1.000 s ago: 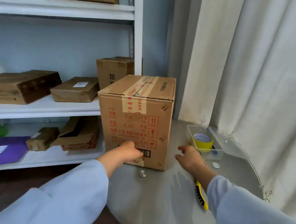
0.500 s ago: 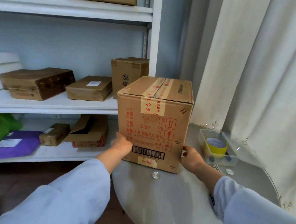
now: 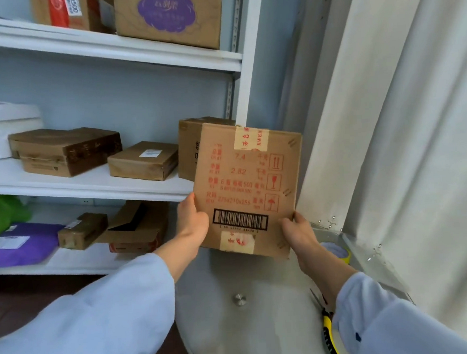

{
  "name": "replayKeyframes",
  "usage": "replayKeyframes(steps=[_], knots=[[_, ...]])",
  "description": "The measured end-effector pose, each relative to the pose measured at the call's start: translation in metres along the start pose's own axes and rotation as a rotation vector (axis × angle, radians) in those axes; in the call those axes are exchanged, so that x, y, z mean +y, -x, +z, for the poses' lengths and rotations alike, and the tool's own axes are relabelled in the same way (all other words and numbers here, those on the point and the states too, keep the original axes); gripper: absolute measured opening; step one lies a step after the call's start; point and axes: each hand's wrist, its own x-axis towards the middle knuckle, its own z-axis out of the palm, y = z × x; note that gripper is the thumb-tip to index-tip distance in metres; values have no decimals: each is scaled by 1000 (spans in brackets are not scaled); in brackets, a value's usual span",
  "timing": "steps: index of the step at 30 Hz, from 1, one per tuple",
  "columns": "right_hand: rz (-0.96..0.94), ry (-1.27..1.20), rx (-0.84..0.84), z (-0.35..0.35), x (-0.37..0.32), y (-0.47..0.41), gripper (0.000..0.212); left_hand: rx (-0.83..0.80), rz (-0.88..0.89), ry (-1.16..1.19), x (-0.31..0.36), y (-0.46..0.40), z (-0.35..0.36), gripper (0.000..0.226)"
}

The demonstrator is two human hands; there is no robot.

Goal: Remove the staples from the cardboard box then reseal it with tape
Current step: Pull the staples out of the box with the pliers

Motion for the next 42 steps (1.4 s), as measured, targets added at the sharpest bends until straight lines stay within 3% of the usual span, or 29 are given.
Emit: replayKeyframes(steps=[9, 15, 23, 28, 34, 37, 40, 42], knots=[[-110, -47, 142, -23, -45, 20, 46, 144, 113, -11, 40, 5, -13, 56], [-156, -119, 283, -35, -54, 24, 26, 191, 130, 126, 55, 8, -21, 52], [-236, -254, 391, -28, -61, 15, 37, 208, 85, 351, 65, 2, -19, 36], [-286, -178, 301, -23, -51, 5, 39, 129, 91, 213, 49, -3, -5, 40], [-183, -98, 131, -6, -17, -16, 46, 48, -27, 146, 17, -16, 5, 42], [-179, -126, 176, -2, -13, -23, 45, 9, -18, 128, 6, -20, 11, 40], [-80, -137, 212, -6, -13, -38, 56, -33, -84, 63, -5, -32, 16, 38], [29, -118, 81, -6, -7, -46, 59, -89, -162, -29, -17, -35, 19, 37]])
